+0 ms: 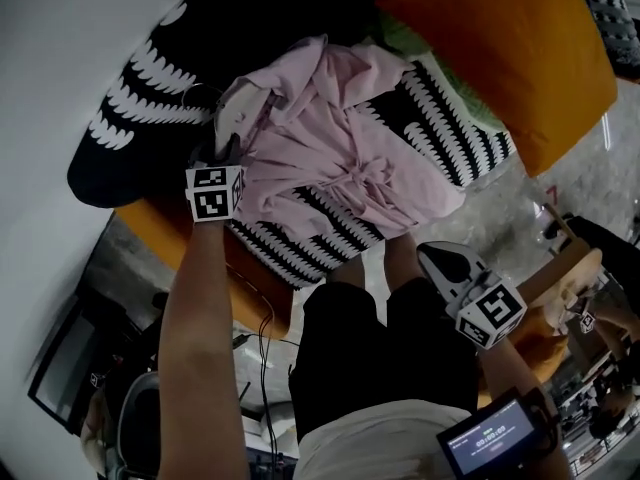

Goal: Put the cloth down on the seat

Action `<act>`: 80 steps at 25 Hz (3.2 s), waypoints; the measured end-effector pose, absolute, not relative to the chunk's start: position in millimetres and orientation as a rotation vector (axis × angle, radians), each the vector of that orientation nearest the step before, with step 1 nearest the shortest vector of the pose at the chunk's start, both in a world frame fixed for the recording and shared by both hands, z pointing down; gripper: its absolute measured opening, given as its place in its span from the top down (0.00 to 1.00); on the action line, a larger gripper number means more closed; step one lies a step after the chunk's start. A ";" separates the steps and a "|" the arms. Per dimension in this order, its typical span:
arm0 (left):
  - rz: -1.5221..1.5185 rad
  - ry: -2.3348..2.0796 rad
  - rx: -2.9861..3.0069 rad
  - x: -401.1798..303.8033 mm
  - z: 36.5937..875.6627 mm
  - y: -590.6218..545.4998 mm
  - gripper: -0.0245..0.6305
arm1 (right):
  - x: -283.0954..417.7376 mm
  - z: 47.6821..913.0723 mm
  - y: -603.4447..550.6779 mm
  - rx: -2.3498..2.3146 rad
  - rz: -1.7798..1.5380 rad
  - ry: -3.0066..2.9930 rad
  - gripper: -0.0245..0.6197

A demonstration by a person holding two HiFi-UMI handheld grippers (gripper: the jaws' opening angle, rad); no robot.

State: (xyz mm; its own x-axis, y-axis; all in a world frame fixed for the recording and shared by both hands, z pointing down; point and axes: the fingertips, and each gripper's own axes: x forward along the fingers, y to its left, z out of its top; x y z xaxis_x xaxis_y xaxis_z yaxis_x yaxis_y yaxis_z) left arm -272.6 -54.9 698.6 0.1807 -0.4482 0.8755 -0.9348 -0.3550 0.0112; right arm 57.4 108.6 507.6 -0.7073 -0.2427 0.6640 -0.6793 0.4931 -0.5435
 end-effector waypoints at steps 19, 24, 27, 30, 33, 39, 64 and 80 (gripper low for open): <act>1.080 -1.367 1.921 -286.8 669.9 -31.2 0.64 | 8.1 513.6 100.0 0.622 1.061 -2.278 0.94; 0.978 -1.470 1.908 -290.2 629.5 -18.7 0.64 | 7.1 491.6 101.5 0.579 0.986 -2.309 0.94; 0.945 -1.453 1.911 -299.5 614.1 -6.9 0.64 | -4.1 477.6 98.5 0.571 0.970 -2.289 0.94; 0.903 -1.459 1.909 -296.4 602.2 -1.3 0.64 | -2.2 471.1 91.8 0.580 0.933 -2.287 0.94; 0.781 -1.506 1.852 -280.6 586.3 12.0 0.64 | 12.8 464.3 93.6 0.588 0.906 -2.284 0.94; 0.564 -1.521 1.791 -257.3 544.2 46.4 0.69 | 16.4 435.7 107.9 0.603 0.882 -2.285 0.94; 0.471 -1.440 1.908 -132.4 404.7 156.1 0.93 | 10.6 349.8 79.7 0.409 0.660 -2.537 0.94; 0.382 -1.638 1.978 -74.5 288.7 192.2 0.94 | 36.3 258.3 99.8 0.263 0.571 -2.762 0.94</act>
State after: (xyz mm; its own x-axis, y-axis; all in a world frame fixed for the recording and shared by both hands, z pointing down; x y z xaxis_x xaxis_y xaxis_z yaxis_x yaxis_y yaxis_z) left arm -74.5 192.2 288.7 0.2216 -0.8152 0.5351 -0.9678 -0.1166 0.2233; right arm 36.3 99.8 258.3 -0.9359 -0.1154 0.3328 -0.2378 0.9040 -0.3554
